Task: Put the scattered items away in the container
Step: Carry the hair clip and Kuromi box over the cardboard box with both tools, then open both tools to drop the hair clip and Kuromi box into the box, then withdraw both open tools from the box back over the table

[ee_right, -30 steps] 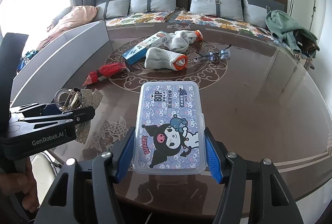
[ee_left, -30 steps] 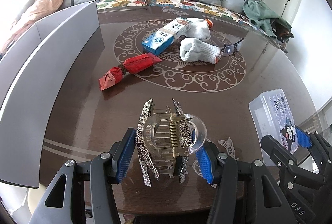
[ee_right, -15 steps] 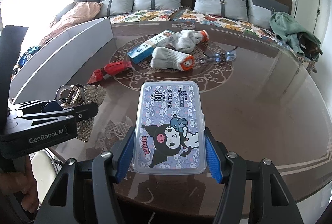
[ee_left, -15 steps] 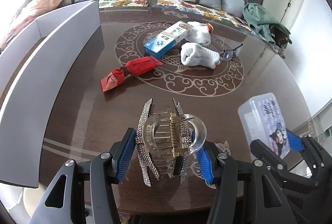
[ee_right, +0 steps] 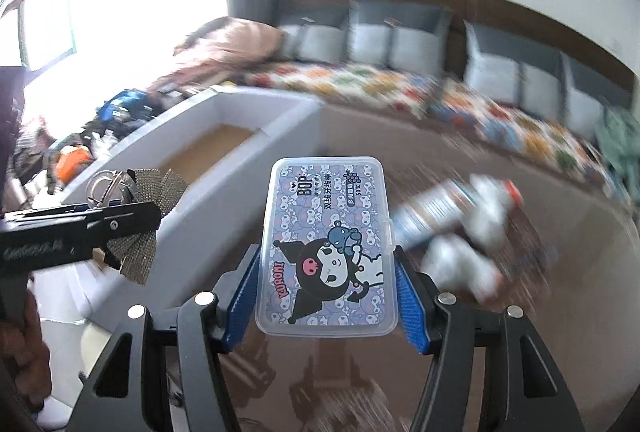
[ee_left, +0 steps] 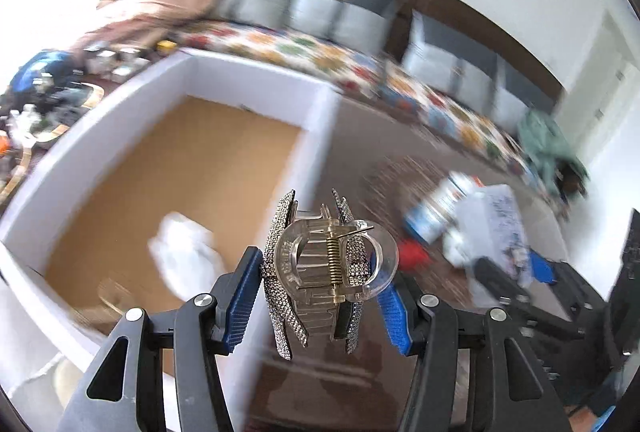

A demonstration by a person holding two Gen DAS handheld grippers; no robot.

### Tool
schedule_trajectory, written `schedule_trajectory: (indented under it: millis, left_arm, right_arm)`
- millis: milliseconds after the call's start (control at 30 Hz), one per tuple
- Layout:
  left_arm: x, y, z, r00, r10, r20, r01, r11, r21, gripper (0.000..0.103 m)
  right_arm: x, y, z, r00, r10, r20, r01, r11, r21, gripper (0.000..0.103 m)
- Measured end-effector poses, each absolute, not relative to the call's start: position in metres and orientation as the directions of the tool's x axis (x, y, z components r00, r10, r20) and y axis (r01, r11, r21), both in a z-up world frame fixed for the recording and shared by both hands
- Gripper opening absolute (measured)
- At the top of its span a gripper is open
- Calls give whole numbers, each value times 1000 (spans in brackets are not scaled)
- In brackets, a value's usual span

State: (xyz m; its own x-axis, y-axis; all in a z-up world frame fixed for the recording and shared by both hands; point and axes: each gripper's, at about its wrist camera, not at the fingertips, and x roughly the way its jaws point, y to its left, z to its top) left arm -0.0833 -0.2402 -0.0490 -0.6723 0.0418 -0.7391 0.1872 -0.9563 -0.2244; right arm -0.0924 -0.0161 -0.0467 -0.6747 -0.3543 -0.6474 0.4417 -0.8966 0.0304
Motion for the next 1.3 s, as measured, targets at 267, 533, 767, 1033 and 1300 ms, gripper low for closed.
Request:
schedule_trajectory:
  millis: [267, 533, 767, 1033, 1300]
  left_arm:
    - [-154, -379, -82, -570, -57, -820, 350, -919, -179, 55]
    - [-192, -412, -137, -424, -57, -904, 367, -923, -114, 55]
    - [-199, -423, -165, -324, -65, -944, 395, -916, -73, 83]
    - [-173, -429, -130, -408, -100, -908, 439, -893, -99, 86]
    - [-129, -357, -87, -517, -33, -855, 314, -937, -154, 86]
  right_arm:
    - [-162, -178, -40, -564, -540, -624, 662, -748, 49, 62]
    - [-238, -264, -107, -343, -478, -809, 646, -745, 166, 62]
    - [-257, -263, -134, -288, -448, -846, 580, -785, 218, 64]
    - [-253, -233, -107, -354, -555, -753, 515, -788, 338, 64]
    - [-202, -169, -76, -484, -595, -642, 475, -795, 378, 64]
